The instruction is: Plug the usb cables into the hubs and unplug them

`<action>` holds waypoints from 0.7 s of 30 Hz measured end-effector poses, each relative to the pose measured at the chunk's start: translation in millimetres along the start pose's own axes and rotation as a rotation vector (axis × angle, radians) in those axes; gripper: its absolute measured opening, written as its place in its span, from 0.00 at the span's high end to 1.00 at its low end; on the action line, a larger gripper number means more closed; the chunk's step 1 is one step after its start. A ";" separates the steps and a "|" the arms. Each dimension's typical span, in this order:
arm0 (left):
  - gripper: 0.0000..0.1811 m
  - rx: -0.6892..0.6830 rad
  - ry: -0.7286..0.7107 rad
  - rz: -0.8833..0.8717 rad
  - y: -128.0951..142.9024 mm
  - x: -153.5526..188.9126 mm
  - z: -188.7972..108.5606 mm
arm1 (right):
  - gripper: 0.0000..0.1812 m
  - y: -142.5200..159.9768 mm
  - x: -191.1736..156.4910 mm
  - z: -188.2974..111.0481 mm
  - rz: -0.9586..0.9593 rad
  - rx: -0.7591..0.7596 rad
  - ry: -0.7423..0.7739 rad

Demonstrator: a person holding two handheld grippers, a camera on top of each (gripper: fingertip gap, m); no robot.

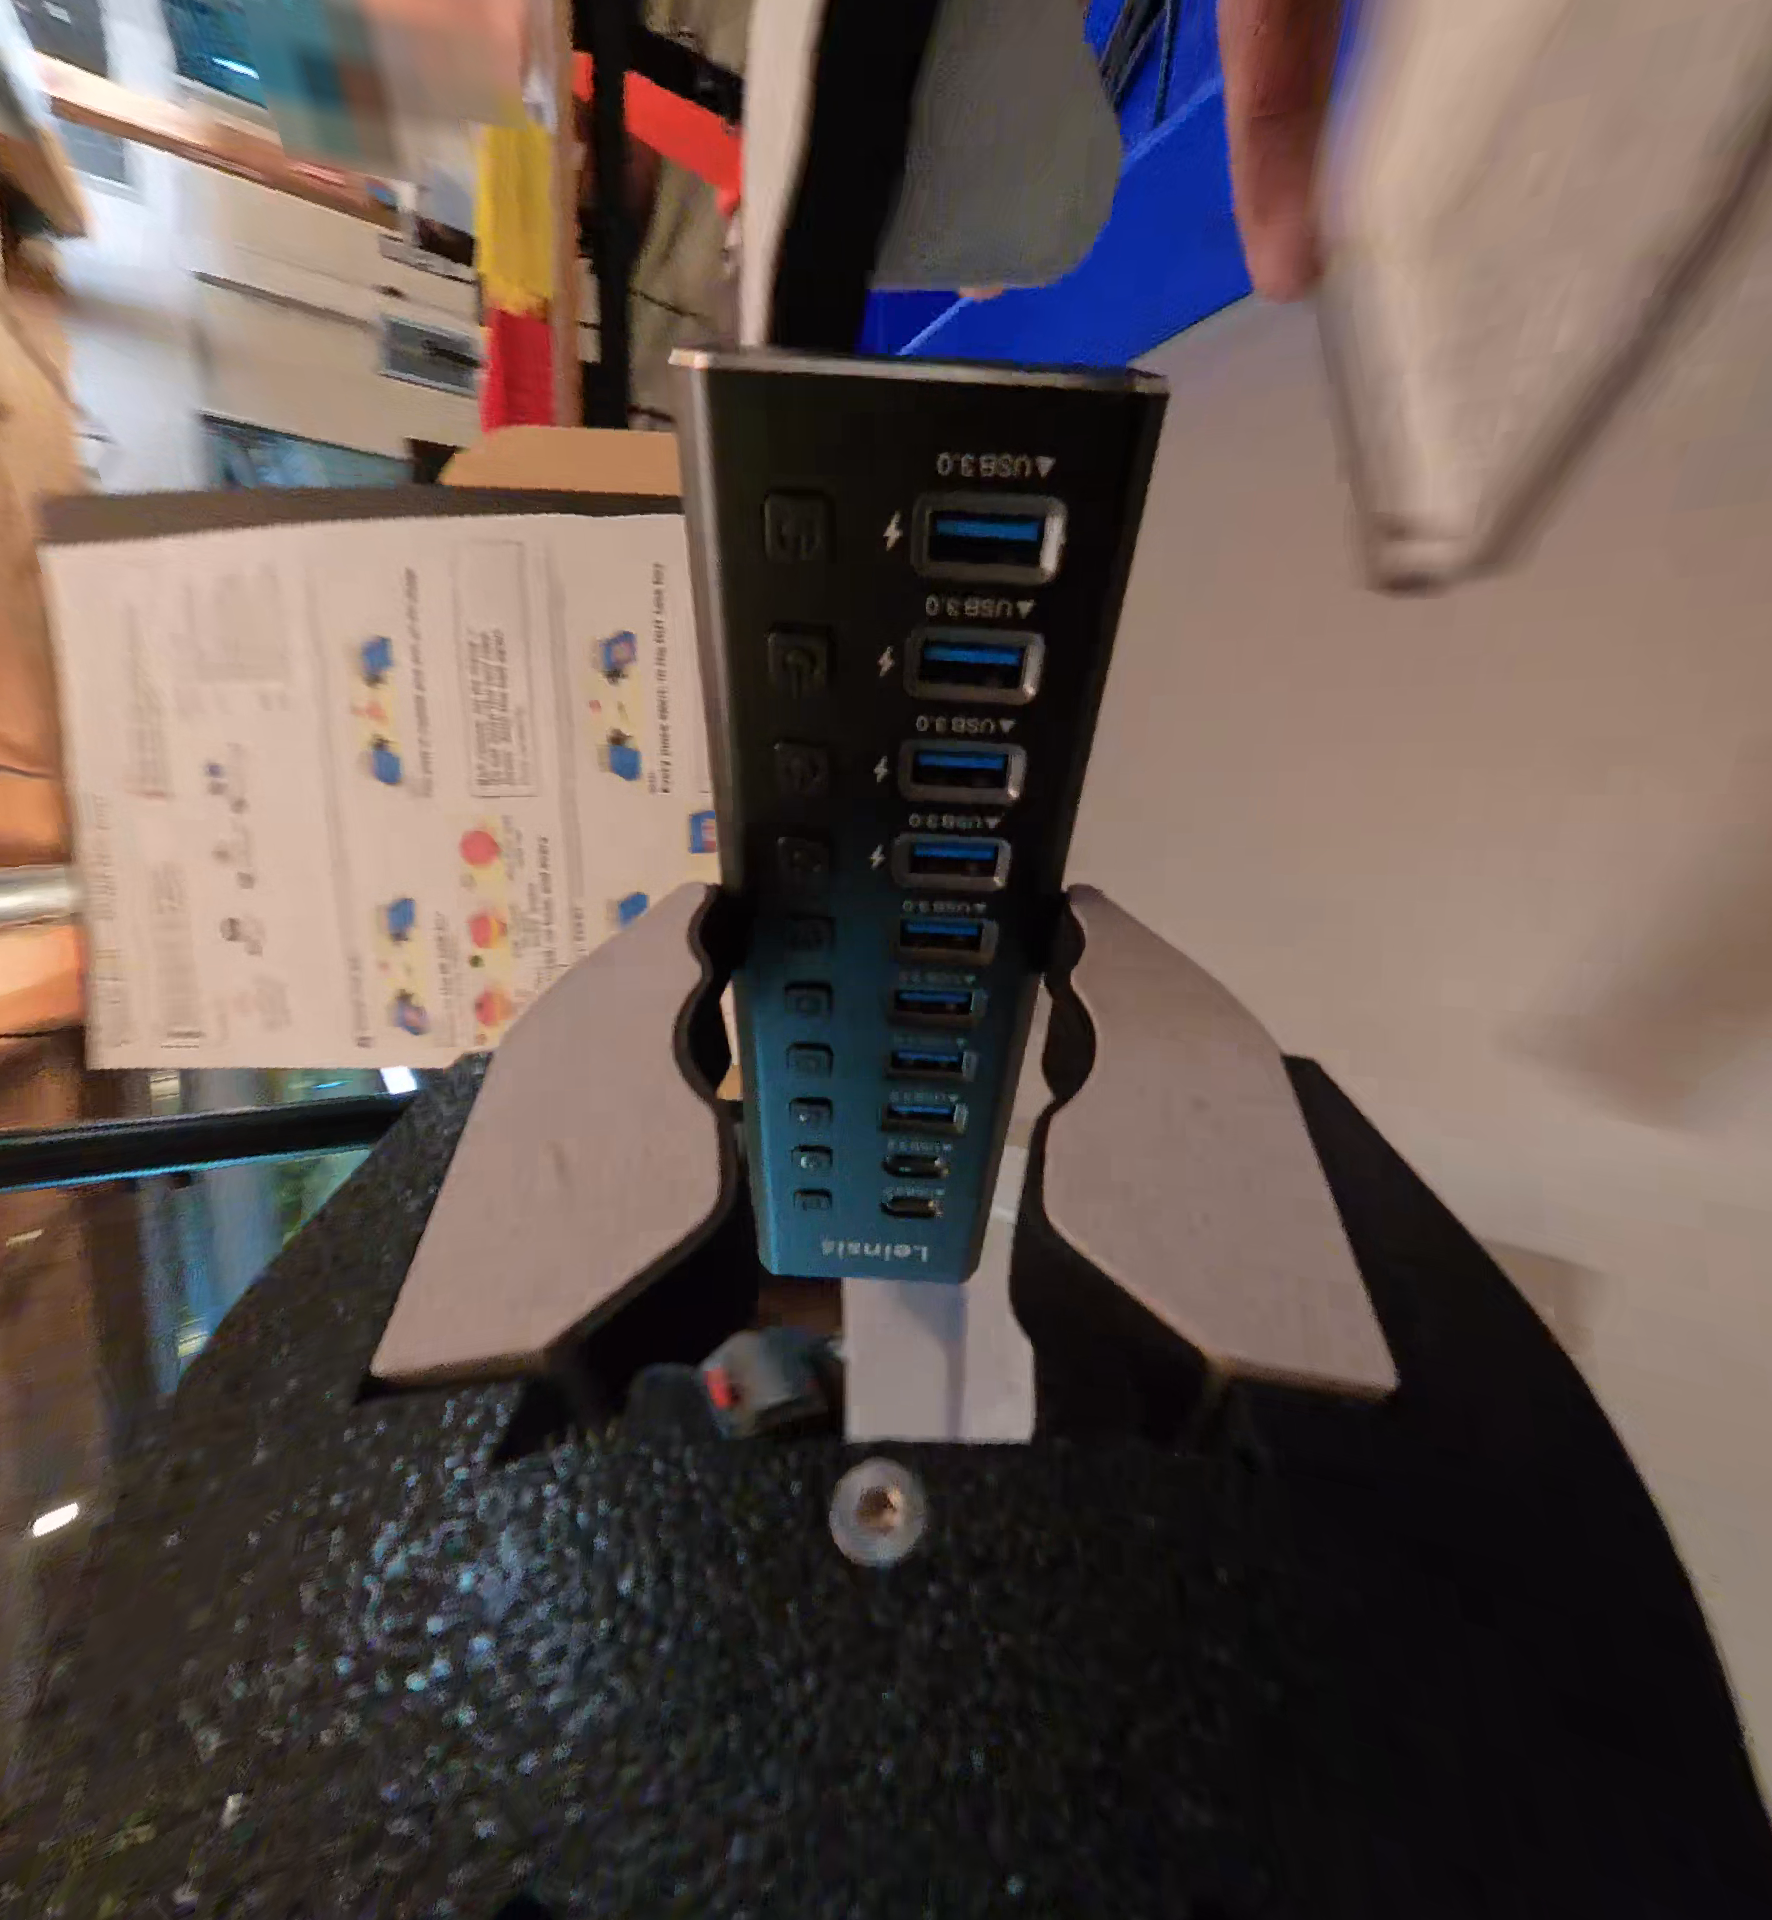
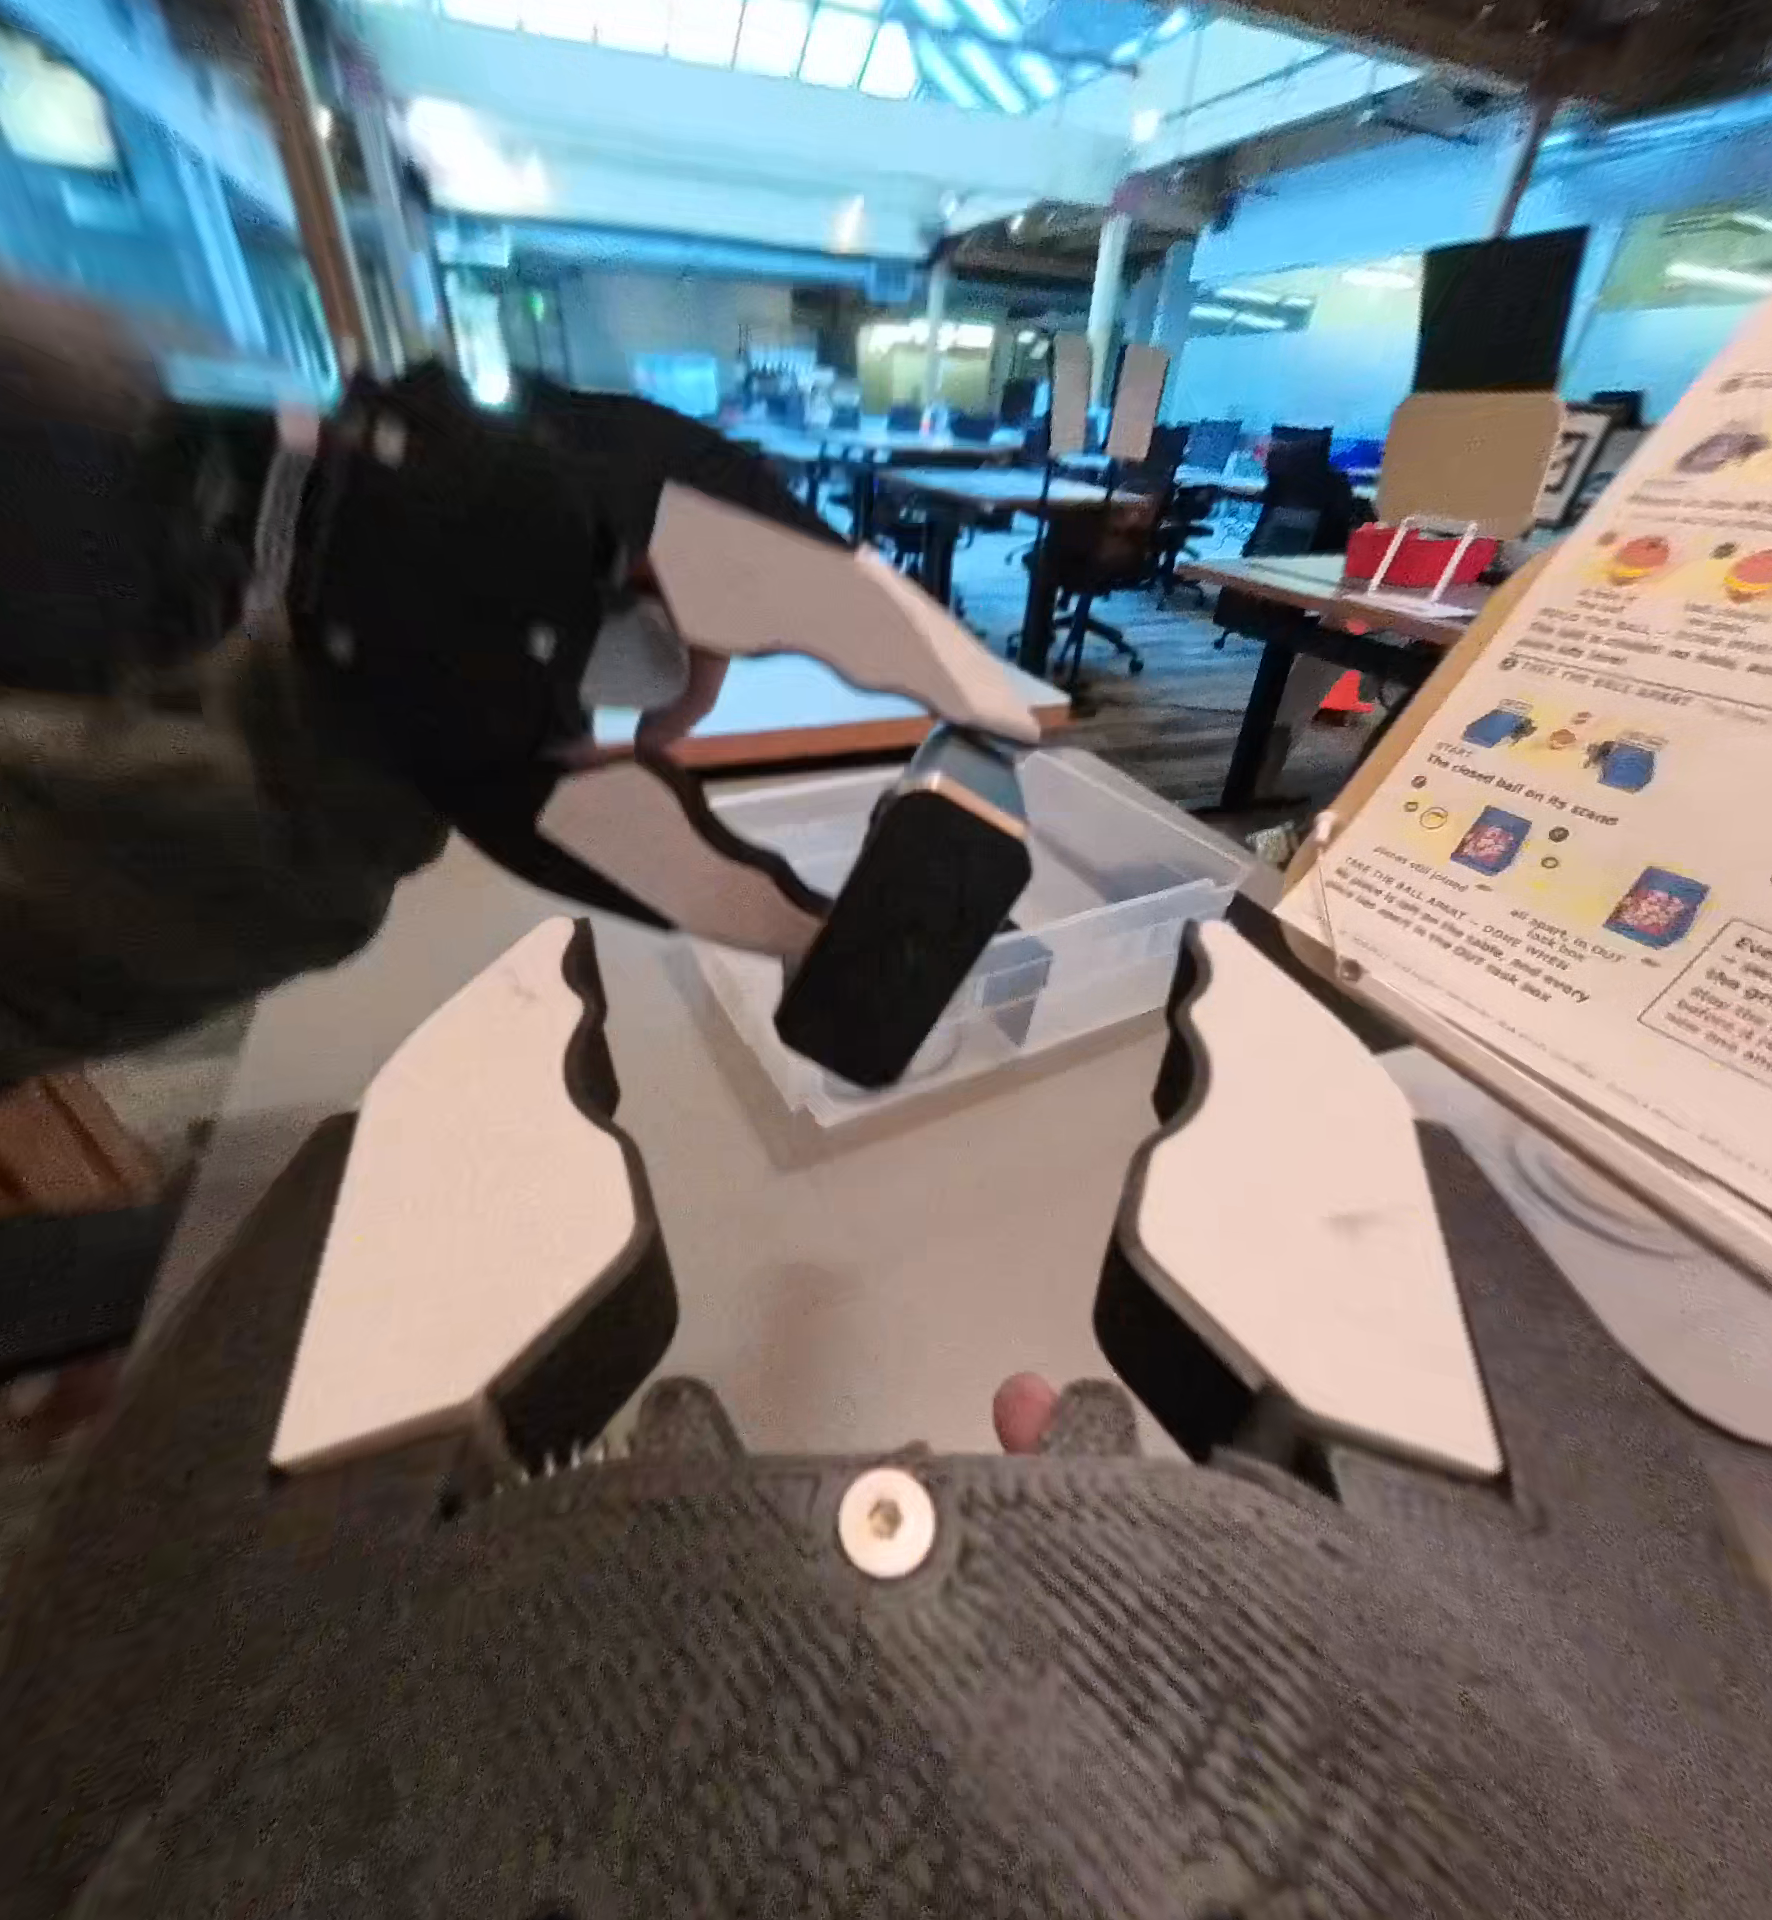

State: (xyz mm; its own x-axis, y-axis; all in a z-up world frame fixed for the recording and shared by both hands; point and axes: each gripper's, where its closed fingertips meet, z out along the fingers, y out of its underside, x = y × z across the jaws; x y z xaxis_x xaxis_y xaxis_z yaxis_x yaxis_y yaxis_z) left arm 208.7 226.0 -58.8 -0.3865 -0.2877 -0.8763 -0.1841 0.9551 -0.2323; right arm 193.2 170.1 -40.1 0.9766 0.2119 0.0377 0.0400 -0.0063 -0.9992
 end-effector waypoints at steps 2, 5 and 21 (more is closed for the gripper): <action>0.68 -0.046 -0.108 0.071 -6.8 2.9 0.8 | 0.49 -13.4 2.0 -8.2 0.120 0.106 0.083; 0.68 -0.058 -0.260 0.129 -21.0 1.7 3.8 | 0.68 10.5 17.1 -10.4 0.140 0.010 0.228; 0.59 0.018 -0.445 -0.134 -16.1 23.0 10.2 | 0.84 35.2 31.1 -15.0 0.222 0.097 0.162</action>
State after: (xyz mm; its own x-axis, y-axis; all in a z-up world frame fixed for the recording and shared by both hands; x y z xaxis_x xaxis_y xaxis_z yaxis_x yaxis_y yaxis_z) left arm 212.0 204.7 -79.5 0.0657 -0.3536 -0.9331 -0.1886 0.9138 -0.3596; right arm 228.1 161.9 -73.9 0.9804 0.0565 -0.1885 -0.1918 0.0602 -0.9796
